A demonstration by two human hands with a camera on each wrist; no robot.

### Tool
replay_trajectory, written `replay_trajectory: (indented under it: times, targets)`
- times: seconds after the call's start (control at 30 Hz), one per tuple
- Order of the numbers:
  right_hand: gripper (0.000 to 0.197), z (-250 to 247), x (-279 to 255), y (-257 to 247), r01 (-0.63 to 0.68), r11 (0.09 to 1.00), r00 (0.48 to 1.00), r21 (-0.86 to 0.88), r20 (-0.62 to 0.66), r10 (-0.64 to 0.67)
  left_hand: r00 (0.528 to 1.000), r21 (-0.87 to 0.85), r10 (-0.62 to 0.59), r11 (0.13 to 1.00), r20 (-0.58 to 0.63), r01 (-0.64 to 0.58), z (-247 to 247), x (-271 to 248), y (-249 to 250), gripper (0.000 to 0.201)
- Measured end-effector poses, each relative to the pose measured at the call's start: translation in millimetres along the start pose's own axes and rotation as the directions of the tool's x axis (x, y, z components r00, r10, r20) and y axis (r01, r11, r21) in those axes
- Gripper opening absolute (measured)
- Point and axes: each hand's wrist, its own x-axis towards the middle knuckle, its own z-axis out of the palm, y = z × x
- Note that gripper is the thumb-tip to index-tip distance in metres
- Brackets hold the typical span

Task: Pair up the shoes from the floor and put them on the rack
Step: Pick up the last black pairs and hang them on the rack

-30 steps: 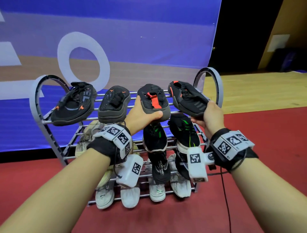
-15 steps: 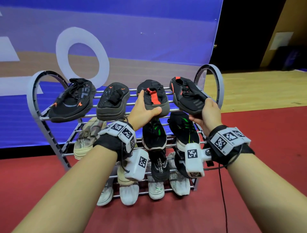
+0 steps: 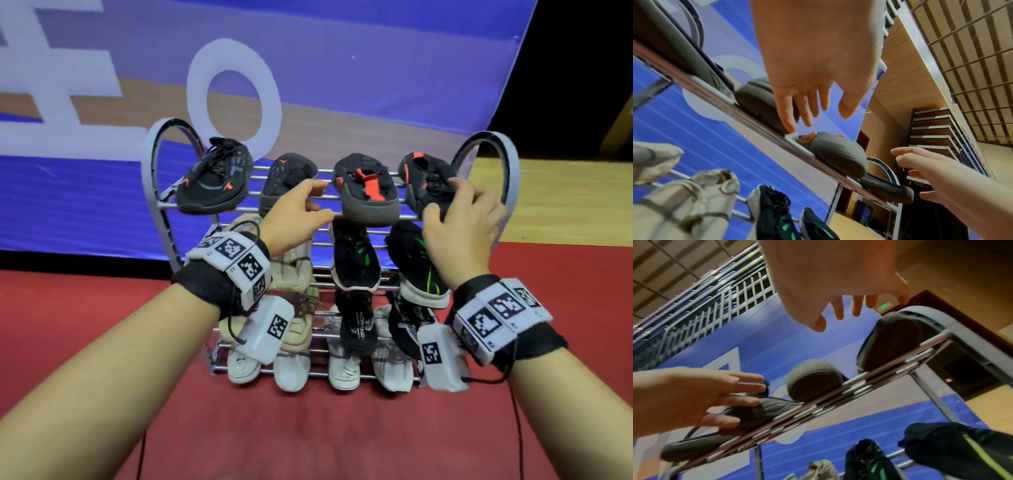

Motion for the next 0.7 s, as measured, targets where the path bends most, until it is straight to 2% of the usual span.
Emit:
replay_trajectory:
  times: [0.1,0.23,0.3,0.37,0.43,0.5,0.6,0.7]
  targets:
    - [0.041,11,-13,-25,0.125,0.992,0.991,-0.033,0.061,-0.123,0.996,0.032,0.032,0.999,-0.085,-0.029,-33,-13,-8,0.029]
    - [0.04,24,-27,-60,0.22,0.974,0.966,-0.045,0.147,-0.211,0.969,0.185,0.017,0.982,-0.247,0.03,-77,-28,-24,0.023]
    - [0.04,30,-32,-79,0.261,0.965,0.946,-0.019,0.206,-0.252,0.934,0.236,-0.024,0.965,-0.355,0.115,-97,-32,-38,0.025]
    - [0.041,37,-35,-96,0.293,0.956,0.92,0.03,0.263,-0.29,0.88,0.25,-0.074,0.945,-0.468,0.213,-113,-35,-51,0.031]
    - [0.044,45,-37,-112,0.285,0.953,0.894,0.107,0.328,-0.304,0.837,0.187,-0.149,0.94,-0.526,0.285,-123,-38,-62,0.035]
    - [0.05,52,-39,-124,0.214,0.961,0.874,0.177,0.404,-0.269,0.809,0.071,-0.251,0.939,-0.532,0.338,-127,-38,-71,0.04]
    - [0.062,64,-39,-134,0.082,0.97,0.862,0.227,0.473,-0.184,0.782,-0.154,-0.403,0.913,-0.476,0.377,-128,-35,-79,0.049]
    - [0.066,78,-36,-136,-0.057,0.955,0.862,0.292,0.497,-0.1,0.752,-0.378,-0.538,0.833,-0.381,0.404,-127,-31,-80,0.057]
